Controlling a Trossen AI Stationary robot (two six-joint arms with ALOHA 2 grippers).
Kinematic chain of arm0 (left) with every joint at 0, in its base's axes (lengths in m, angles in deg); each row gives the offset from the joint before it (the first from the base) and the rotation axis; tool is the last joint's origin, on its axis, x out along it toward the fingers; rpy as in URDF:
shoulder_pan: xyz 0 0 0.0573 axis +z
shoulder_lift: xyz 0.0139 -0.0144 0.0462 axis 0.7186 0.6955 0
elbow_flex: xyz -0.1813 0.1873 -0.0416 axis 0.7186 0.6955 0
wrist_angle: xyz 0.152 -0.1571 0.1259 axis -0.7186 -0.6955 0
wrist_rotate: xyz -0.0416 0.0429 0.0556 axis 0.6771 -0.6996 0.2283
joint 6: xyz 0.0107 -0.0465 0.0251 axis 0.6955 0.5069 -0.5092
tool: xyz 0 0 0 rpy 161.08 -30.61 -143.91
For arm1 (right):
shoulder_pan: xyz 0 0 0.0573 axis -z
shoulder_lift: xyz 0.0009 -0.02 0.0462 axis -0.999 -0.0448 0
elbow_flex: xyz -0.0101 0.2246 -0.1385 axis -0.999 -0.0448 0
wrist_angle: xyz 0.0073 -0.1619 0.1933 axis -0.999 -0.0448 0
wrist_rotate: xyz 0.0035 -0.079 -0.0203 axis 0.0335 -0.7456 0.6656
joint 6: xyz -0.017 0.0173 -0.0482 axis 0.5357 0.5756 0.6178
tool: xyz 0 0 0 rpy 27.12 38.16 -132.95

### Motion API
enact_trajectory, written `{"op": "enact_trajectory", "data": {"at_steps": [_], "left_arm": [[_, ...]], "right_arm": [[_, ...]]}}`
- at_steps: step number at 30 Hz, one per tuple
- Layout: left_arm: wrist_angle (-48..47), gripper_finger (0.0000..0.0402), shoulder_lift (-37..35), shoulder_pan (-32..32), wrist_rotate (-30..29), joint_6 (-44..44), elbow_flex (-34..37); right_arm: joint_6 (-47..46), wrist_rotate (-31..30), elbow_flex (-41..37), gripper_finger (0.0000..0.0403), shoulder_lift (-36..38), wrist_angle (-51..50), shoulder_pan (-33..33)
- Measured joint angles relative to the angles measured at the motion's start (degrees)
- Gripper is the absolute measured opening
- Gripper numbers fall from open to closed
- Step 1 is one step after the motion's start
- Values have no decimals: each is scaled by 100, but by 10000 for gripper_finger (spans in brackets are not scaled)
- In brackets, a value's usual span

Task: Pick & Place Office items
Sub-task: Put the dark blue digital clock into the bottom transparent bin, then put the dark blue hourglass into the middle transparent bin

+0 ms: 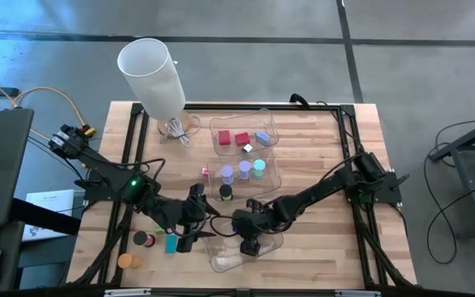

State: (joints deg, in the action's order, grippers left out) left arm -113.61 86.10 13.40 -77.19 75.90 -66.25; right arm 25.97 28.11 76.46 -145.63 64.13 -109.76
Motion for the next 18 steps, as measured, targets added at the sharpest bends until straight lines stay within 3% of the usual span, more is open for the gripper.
{"op": "enact_trajectory", "data": {"at_steps": [3, 12, 18], "left_arm": [[-46, 277, 0, 0, 104, -60, 0], [-290, 277, 0, 0, 138, -90, 0], [-346, 277, 0, 0, 138, -92, 0]], "right_arm": [[-243, 10, 0, 52, 0, 31, -7], [-700, 152, 0, 166, 2, 118, -7], [-602, -23, 0, 191, 84, 194, -7]]}}
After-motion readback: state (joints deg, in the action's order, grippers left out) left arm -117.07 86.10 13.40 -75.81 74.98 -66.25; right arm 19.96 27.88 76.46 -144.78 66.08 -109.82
